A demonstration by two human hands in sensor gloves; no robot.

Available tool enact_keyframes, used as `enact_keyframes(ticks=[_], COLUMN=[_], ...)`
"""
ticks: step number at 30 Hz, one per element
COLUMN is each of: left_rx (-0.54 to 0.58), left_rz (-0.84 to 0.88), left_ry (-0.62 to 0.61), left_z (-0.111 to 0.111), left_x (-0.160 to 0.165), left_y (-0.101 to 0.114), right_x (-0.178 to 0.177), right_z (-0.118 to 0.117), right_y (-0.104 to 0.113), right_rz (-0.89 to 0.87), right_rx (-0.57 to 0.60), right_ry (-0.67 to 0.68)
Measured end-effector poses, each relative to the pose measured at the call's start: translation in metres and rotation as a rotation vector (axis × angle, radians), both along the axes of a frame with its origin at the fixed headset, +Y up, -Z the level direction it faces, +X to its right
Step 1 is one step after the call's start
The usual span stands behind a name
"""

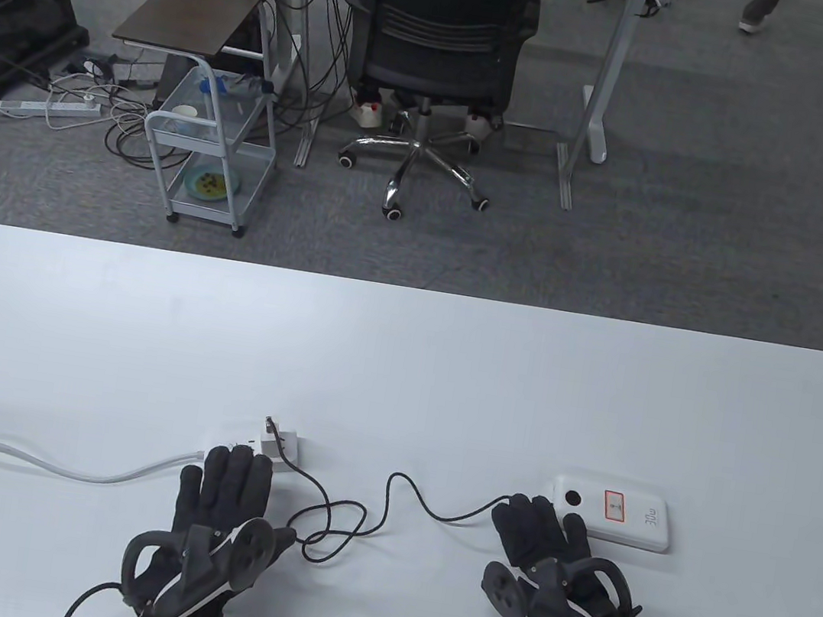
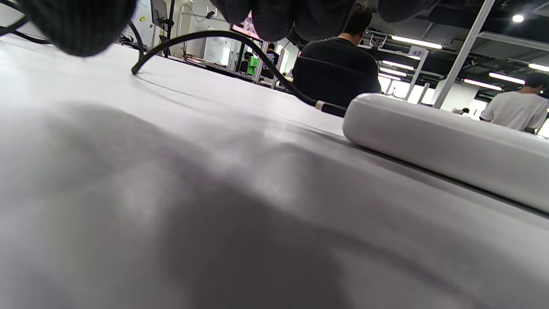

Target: Unplug the charger and disconnect the battery pack

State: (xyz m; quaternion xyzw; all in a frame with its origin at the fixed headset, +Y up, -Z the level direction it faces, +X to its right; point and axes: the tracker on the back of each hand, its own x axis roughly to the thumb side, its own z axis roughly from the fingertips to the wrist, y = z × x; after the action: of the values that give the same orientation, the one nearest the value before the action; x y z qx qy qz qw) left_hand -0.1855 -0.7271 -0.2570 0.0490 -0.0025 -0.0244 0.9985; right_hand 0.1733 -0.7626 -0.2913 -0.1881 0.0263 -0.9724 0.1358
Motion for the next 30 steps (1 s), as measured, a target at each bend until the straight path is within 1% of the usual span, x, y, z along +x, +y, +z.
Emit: enact_keyframes(ticks=[3,8,12,15,17,18,21,22,25,29,30], left_rx=[0.028,0.013,0.005,0.001,-0.004,-0.004,-0.010,-0.009,-0.011,-0.016,-0.019], left_rz=[0.005,-0.008,-0.011,-0.008,-0.014,-0.014,-0.022,-0.023,-0.022,-0.023,-0.021], left_ry=[-0.006,0.007,0.015,0.017,0.016,0.017,0.018,0.018,0.017,0.018,0.019], left_z=[0.002,0.001,0.001,0.001,0.001,0.001,0.001,0.001,0.001,0.001,0.001], left_x=[-0.002,-0.003,-0.004,-0.004,-0.004,-0.004,-0.003,-0.003,-0.002,-0.002,-0.002], left_y=[0.002,0.000,0.000,0.000,-0.001,-0.001,-0.002,-0.002,-0.002,-0.003,-0.003], right_x=[-0.003,-0.004,0.003,0.014,0.023,0.026,0.044,0.047,0.063,0.081,0.085], right_z=[0.000,-0.003,-0.008,-0.017,-0.026,-0.030,-0.053,-0.056,-0.077,-0.098,-0.102], right_y=[-0.001,0.004,0.016,0.028,0.035,0.037,0.041,0.041,0.040,0.033,0.030], right_rz=[0.012,0.014,-0.003,-0.004,-0.010,-0.013,0.005,0.006,0.015,0.084,0.106], right_rx=[0.004,0.003,0.020,0.028,0.041,0.033,-0.008,-0.015,-0.061,-0.125,-0.158], right_ry=[0.006,0.005,-0.021,-0.046,-0.081,-0.094,-0.177,-0.189,-0.264,-0.303,-0.312])
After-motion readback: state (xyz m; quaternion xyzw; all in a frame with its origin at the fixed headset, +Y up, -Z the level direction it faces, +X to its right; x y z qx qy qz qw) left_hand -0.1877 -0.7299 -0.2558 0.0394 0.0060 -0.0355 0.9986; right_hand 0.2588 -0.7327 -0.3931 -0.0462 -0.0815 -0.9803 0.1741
